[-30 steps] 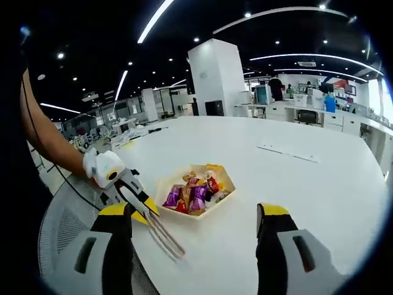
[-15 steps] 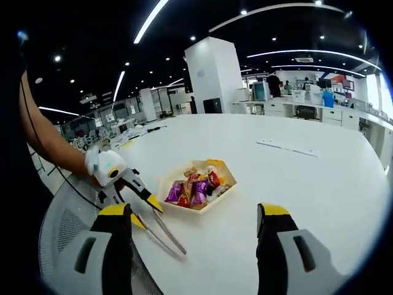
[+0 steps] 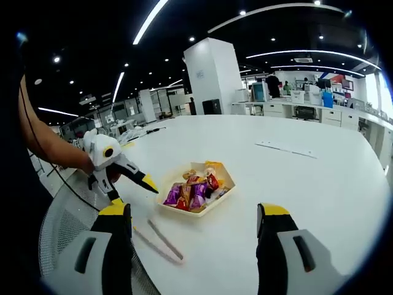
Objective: Place the target food into the container with the food tongs after gripping and lifting it, then release it inside without dropping or visibly crushing the food.
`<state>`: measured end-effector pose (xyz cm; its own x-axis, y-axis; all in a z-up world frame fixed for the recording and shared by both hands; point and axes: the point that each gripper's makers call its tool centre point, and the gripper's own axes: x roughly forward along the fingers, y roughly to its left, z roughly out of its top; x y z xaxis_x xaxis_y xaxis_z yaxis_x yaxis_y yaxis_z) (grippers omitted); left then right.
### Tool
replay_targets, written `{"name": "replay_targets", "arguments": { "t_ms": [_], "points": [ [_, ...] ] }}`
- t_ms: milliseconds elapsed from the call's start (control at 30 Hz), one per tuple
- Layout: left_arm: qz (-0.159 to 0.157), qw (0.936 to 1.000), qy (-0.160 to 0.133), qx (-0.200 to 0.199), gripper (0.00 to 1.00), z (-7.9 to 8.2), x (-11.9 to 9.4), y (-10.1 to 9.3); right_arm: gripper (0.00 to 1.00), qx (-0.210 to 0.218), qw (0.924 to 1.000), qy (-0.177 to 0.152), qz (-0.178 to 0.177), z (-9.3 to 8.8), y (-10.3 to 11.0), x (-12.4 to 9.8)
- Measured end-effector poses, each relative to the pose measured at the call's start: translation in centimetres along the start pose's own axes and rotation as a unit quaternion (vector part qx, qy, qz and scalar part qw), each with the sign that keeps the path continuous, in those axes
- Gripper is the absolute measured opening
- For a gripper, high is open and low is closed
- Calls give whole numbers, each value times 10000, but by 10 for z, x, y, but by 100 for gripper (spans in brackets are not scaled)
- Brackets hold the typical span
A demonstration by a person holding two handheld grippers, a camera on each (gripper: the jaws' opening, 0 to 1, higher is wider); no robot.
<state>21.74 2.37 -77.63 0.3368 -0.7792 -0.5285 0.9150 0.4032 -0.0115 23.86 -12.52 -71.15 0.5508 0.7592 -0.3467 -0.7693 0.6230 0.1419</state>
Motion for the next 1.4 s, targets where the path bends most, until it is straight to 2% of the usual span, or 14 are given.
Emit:
{"name": "replay_targets", "arguments": {
  "t_ms": [133,233,300,400,533,633,700,767,867,967,1200,1400],
  "points": [
    [390,9982,-303,-332,66,13,-25,23,84,-131,9999,2,-38,3,-3,-2],
    [636,9954,-495,-521,73,17,-44,36,84,-230,9997,-4,-116,3,-7,-5],
    [832,9936,-480,-594,76,10,-57,44,85,-440,9987,92,-229,-3,-12,-7],
    [1037,9896,-374,-926,83,-6,-74,48,85,-659,9969,255,-335,-19,-14,-11],
    [1098,9888,-277,-975,93,-25,-90,46,88,-704,9963,237,-442,-33,-14,-21],
    [1236,9845,-393,-1179,96,-39,-101,49,88,-767,9938,284,-749,-47,-23,-31],
    [1282,9827,-452,-1259,96,-44,-105,49,88,-724,9940,127,-809,-51,-25,-37],
    [1294,9811,-500,-1348,98,-51,-108,49,90,-717,9933,123,-902,-54,-26,-42],
    [1308,9803,-600,-1351,99,-51,-111,46,92,-702,9932,61,-927,-55,-26,-47],
    [1302,9792,-637,-1420,99,-52,-112,46,100,-497,9946,71,-907,-59,-26,-47],
    [1358,9801,-639,-1300,99,-50,-117,47,100,-566,9951,52,-809,-55,-20,-45],
    [1365,9802,-636,-1286,99,-52,-118,45,100,-516,9953,125,-809,-59,-20,-44]
  ]
}}
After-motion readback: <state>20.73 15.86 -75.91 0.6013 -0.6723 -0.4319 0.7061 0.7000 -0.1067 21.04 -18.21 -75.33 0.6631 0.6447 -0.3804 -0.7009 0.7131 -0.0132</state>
